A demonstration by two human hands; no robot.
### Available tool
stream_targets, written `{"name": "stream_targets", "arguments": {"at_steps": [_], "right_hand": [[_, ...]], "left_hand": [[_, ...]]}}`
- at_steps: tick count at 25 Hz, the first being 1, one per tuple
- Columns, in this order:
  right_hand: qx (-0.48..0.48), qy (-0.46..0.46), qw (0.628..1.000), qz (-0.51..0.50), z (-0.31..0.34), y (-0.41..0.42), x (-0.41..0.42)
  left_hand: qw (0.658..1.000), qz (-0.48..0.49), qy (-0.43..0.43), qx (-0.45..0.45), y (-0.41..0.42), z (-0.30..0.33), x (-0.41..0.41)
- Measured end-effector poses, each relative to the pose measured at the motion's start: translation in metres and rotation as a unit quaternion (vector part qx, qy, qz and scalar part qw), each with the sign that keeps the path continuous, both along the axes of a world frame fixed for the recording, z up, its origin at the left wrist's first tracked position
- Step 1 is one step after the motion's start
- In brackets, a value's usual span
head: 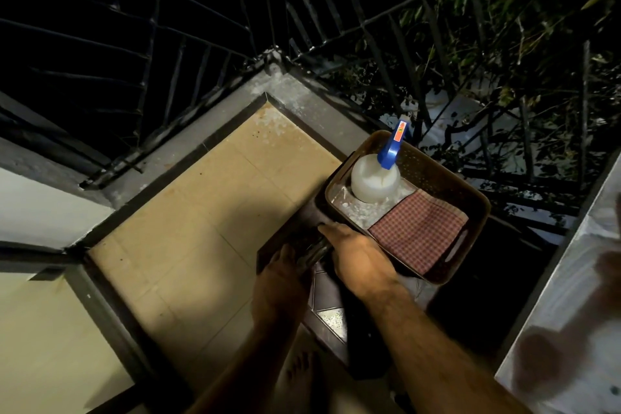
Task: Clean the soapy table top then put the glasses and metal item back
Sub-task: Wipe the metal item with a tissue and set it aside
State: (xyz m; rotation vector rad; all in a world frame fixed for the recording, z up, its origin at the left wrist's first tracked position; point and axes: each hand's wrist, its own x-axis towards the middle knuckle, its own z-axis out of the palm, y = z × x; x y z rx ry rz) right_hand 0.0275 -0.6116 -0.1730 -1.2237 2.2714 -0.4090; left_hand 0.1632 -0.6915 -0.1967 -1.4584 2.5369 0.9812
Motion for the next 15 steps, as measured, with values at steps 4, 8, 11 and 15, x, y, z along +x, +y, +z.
{"name": "stream_targets", "arguments": {"at_steps": [4,8,11,15], "right_hand": [[-0.007,-0.007,1.000,-0.002,0.013,0.007,0.000],[-0.044,0.009,0.999,-0.030,0.041,0.014,0.001],[-0.055,0.025,0.995,-0.083,0.067,0.024,0.001],[-0.081,0.063,0.990,-0.093,0.107,0.053,-0.004]], "left_hand": [[0.999,-0.015,0.018,0.021,-0.003,0.005,0.002],[0.999,-0.049,0.005,-0.003,-0.011,0.026,0.011],[0.999,-0.045,-0.030,-0.005,-0.012,0.051,0.017],[0.997,-0.051,0.033,-0.045,-0.002,0.087,0.019]]}}
